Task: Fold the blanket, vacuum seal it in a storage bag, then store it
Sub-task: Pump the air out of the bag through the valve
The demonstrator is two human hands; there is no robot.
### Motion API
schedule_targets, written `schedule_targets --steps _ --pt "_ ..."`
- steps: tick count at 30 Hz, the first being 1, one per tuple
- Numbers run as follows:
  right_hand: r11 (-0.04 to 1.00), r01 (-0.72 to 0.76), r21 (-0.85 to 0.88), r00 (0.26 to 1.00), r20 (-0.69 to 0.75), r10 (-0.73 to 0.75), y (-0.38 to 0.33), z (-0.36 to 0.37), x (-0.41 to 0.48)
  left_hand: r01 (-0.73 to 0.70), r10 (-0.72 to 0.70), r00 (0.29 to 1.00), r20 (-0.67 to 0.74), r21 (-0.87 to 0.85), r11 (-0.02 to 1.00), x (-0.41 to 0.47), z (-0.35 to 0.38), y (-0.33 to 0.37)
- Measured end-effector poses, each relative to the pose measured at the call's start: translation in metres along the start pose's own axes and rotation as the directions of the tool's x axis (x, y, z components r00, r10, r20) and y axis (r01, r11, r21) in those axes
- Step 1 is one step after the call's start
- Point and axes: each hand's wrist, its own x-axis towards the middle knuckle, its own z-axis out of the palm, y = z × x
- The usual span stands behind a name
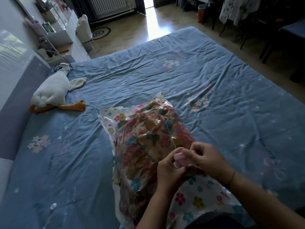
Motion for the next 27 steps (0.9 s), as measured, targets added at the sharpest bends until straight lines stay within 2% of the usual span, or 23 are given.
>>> schedule_targets --steps 4,6,8,11,13,15,18,20,22,25,27 --pt "0.926 0.202 0.318 0.979 -0.034 -0.202 -0.053 -0.016 -0.001 0.019 -0.019 1.0 -0.002 -0.022 1.0 0.004 -0.004 0.0" --pt "0.907 0.233 0.351 0.972 -0.055 -0.229 -0.054 -0.016 0.001 0.025 -0.025 1.0 0.0 -0.023 0.999 0.004 -0.002 0.0" --pt "0.96 0.158 0.233 0.987 -0.044 -0.152 -0.033 -0.007 0.002 0.021 -0.021 0.999 -0.024 -0.021 1.0 0.004 0.001 -0.001" --pt "0.999 -0.018 -0.047 1.0 0.021 0.019 0.008 0.002 0.003 0.038 -0.038 0.999 -0.026 -0.031 0.999 0.002 0.004 -0.008" --pt "0.998 -0.002 -0.07 1.0 0.019 0.003 0.009 0.001 0.003 0.033 -0.035 0.999 -0.025 -0.048 0.998 0.001 0.003 -0.006" --pt "0.994 0.102 0.031 0.995 0.005 -0.102 -0.018 -0.007 0.002 0.0 0.0 1.0 -0.012 -0.032 0.999 0.004 0.0 -0.005" --pt "0.921 0.232 0.311 0.971 -0.015 -0.24 -0.059 -0.021 -0.001 0.019 -0.019 1.0 -0.002 -0.008 1.0 0.006 -0.003 -0.004" --pt "0.895 0.273 0.353 0.959 -0.028 -0.281 -0.059 -0.023 -0.001 0.036 -0.036 0.999 -0.002 0.0 0.999 0.006 -0.001 -0.003" --pt "0.944 0.203 0.26 0.978 -0.014 -0.206 -0.038 -0.015 0.001 0.039 -0.039 0.999 -0.006 -0.001 0.999 0.004 0.002 -0.003" --pt "0.999 0.023 -0.032 0.999 0.049 -0.022 0.005 -0.002 0.001 0.038 -0.038 0.999 -0.03 -0.007 0.999 0.001 0.004 -0.004" --pt "0.996 0.019 -0.084 0.999 0.037 -0.016 0.013 0.0 0.001 0.028 -0.028 0.999 -0.029 0.006 1.0 0.0 0.003 -0.006"
